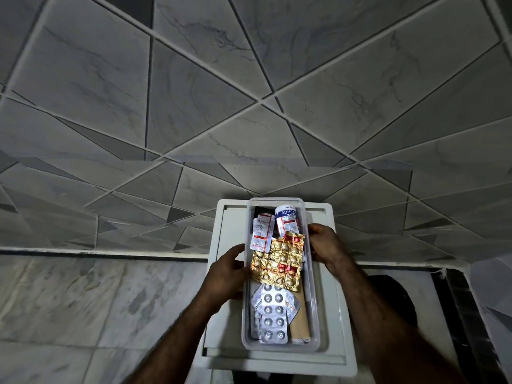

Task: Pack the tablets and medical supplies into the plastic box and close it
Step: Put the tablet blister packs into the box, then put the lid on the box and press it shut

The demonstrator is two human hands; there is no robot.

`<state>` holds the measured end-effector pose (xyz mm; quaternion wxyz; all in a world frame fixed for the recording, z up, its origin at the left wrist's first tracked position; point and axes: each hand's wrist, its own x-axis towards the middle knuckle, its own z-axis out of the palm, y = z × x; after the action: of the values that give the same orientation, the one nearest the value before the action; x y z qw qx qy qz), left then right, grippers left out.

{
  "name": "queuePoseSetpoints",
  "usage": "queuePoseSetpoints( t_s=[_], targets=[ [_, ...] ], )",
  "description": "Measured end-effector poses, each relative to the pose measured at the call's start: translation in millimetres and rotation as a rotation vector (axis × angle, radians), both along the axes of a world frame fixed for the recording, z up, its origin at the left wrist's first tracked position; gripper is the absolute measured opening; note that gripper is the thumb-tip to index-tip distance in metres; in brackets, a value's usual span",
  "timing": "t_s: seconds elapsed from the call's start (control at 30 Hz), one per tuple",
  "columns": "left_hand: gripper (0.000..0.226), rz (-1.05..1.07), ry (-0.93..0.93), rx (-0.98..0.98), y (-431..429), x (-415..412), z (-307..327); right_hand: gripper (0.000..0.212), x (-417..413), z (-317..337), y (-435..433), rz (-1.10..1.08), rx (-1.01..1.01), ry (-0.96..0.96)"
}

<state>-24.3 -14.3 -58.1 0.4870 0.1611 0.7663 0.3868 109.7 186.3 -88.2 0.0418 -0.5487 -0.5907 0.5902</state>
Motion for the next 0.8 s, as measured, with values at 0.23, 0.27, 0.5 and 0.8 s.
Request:
queuePoseSetpoints(
  t_s=[0.23,0.27,0.5,0.8],
  targets=[
    [0.046,-0.025,0.090,0.033,1.6,2.6,3.9,0.008,41.1,-19.3,-38.4,-0.032,0.061,-0.132],
    [0.047,-0.028,0.096,0.035,2.1,2.4,5.7,0.006,44.0,-20.4,-42.0,-0.032,0.069,-0.151],
    [0.052,-0.009,0.116,0.053,-2.2,-3.1,13.3,0.023,43.6,-22.0,-51.6,0.028,0.136,-0.275],
    [0.053,0.055,0.094,0.055,-12.5,-17.5,20.8,0.007,55.7,-16.8,-50.3,-0.212,-0.142,-0.007]
  ],
)
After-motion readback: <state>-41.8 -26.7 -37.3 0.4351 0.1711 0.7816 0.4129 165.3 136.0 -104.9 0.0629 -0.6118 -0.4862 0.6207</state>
